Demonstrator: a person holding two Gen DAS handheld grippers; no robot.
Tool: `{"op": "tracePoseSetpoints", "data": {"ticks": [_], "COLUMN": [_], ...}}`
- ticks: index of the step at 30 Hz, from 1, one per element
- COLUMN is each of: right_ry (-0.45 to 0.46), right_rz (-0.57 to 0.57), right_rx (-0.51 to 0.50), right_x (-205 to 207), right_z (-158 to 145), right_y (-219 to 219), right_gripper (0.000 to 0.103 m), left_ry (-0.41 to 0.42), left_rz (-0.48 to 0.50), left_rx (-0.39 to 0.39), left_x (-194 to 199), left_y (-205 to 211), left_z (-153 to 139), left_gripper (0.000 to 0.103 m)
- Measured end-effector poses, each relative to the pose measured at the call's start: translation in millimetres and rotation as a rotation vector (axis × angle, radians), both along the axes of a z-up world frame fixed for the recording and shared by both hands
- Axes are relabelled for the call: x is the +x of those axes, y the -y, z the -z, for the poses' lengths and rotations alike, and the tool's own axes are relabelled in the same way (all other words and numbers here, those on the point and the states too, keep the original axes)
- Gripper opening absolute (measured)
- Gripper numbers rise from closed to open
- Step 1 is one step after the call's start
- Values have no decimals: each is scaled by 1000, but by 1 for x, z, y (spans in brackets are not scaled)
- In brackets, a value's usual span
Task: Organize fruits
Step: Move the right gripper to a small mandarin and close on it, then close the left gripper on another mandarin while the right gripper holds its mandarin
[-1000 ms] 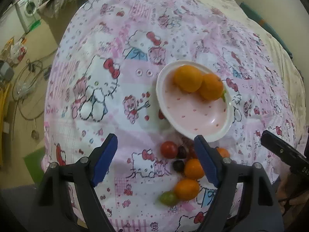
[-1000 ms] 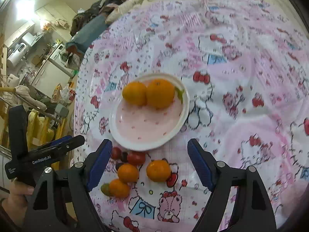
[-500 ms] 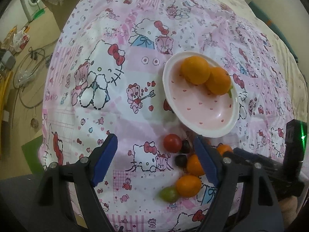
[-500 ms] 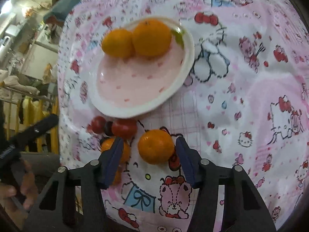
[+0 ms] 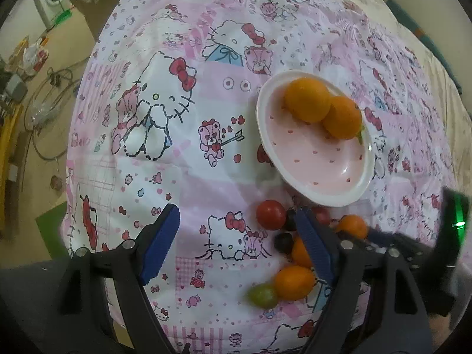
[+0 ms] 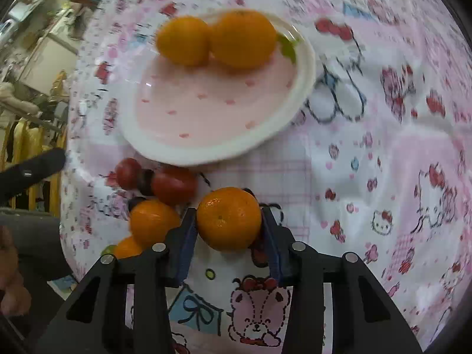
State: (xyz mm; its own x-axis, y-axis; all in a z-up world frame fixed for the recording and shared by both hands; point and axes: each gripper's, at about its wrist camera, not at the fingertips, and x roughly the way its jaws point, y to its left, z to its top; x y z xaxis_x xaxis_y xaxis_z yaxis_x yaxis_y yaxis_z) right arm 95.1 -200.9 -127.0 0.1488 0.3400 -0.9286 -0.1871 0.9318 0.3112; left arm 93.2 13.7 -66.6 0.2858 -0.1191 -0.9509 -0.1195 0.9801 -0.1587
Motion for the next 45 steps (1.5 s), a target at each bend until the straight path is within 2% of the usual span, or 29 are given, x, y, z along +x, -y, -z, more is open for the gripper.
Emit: {"op": "tracePoseSetpoints", "data": {"ticks": [7, 14, 16, 20, 24, 27, 33, 43, 45], "right_ry": [45, 77, 86, 93, 82, 82, 88, 97, 96], "right_rz": [75, 177, 206, 251, 265, 261, 285, 309, 308], "right_rx": [66, 116, 123, 138, 166, 166, 183, 203, 201], "right_x": [4, 12, 13, 14, 14, 14, 13, 13, 13], "right_z": [-20, -37, -41, -46, -44, -44, -47, -53, -53], "right_y": [22, 49, 56, 70, 76, 76, 87, 96, 96], "right_gripper": [44, 44, 44, 44, 44, 44, 44, 44, 44], "left_ry": [-11, -38, -37, -56, -19, -7, -31, -135, -125], "left_rz": [33, 131, 182, 308, 430, 463, 502, 523, 546], "left_rx": [20, 39, 49, 88, 138, 166, 146, 46, 65], "left_x": [-2, -5, -7, -13, -19, -20, -20, -21, -23], "left_y": [8, 36, 51, 85, 113, 123, 130, 145, 150], "left_z": [7, 17, 20, 30, 29, 30, 34, 56, 56], "left_gripper": [79, 78, 75, 57, 50, 50, 50, 50, 48]}}
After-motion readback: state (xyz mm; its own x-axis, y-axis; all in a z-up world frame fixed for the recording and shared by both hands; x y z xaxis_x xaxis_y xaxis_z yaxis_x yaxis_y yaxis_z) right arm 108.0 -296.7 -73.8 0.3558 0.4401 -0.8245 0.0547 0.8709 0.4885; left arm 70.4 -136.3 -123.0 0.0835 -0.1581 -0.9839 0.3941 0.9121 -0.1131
